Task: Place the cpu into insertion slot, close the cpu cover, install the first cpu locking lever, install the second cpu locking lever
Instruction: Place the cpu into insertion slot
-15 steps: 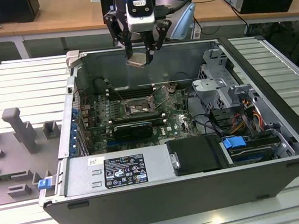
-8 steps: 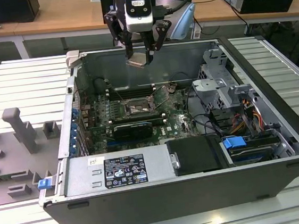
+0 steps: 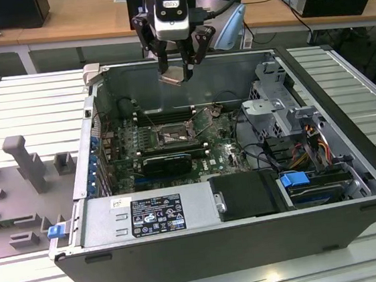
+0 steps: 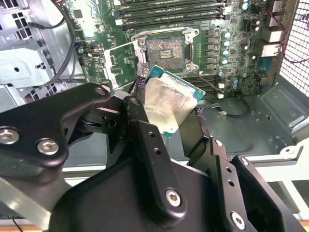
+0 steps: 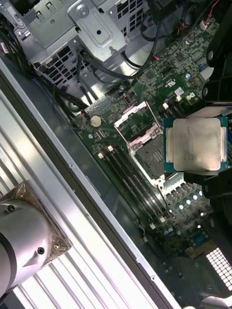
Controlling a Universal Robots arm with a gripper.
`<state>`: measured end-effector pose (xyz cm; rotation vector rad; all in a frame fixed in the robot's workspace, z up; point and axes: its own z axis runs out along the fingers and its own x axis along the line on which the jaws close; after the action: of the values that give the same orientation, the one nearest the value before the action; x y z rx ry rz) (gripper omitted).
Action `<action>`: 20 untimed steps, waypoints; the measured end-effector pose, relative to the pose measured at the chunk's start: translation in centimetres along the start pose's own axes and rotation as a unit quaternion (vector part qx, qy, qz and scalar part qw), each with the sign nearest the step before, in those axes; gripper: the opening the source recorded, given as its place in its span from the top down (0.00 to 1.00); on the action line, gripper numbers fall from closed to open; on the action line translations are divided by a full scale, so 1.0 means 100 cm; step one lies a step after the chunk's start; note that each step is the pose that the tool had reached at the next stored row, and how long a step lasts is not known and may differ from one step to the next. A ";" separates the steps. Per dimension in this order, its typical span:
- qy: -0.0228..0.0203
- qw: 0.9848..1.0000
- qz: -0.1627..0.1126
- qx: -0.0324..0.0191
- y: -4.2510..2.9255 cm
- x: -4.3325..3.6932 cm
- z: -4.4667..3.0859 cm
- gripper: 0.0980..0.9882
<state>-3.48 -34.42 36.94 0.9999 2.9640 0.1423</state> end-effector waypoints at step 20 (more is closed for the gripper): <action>-0.008 0.996 0.094 -0.002 -0.0002 0.0001 0.0012 0.52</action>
<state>-3.49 -34.42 36.82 1.2721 2.8485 0.1397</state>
